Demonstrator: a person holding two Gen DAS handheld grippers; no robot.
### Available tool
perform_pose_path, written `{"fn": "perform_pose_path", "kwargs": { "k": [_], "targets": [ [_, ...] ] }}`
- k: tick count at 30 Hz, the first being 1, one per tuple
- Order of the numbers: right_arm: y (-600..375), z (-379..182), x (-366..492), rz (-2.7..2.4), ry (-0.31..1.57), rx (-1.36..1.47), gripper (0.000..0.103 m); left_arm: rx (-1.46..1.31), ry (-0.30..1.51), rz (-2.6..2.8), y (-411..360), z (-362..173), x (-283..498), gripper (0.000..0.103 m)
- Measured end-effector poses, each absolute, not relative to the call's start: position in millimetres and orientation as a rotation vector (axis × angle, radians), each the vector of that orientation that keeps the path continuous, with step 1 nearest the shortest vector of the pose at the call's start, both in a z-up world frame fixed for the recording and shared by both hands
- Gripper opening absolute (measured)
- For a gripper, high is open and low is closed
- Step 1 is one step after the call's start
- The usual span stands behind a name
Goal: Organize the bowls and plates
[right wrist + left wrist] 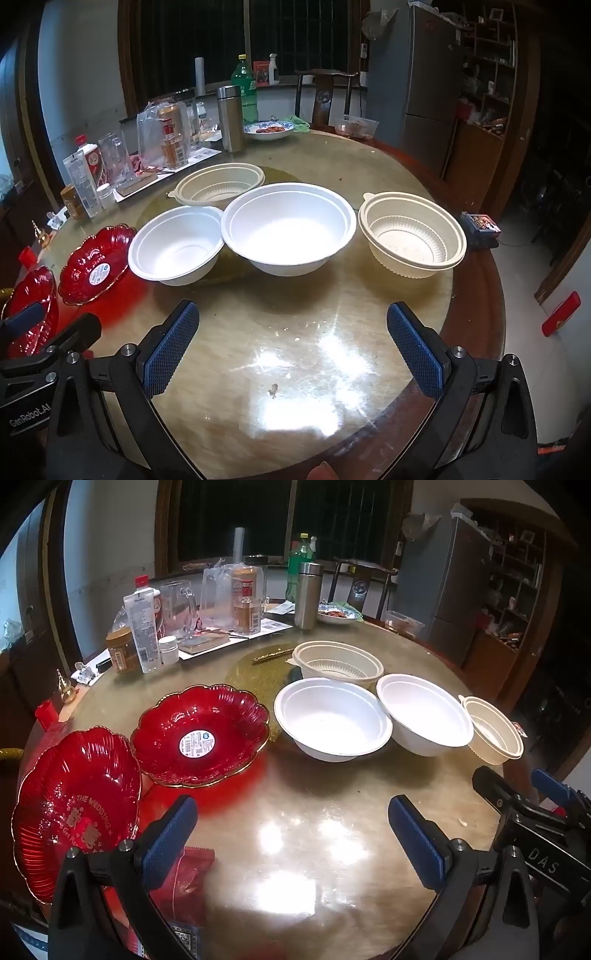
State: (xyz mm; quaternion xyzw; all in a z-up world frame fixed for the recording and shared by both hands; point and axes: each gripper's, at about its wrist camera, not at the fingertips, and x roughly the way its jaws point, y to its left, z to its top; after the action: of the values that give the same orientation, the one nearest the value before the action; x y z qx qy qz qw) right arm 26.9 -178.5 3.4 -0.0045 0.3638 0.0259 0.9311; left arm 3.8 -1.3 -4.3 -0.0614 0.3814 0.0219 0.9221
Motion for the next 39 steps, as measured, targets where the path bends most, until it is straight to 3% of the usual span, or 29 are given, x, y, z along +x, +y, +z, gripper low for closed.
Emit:
{"fn": "perform_pose_path", "kwargs": {
  "k": [39],
  "targets": [
    [-182.1, 2.5, 33.2, 0.041, 0.756, 0.027, 0.103, -0.083, 0.754, 0.068, -3.3, 2.4, -0.9, 0.103]
  ]
}}
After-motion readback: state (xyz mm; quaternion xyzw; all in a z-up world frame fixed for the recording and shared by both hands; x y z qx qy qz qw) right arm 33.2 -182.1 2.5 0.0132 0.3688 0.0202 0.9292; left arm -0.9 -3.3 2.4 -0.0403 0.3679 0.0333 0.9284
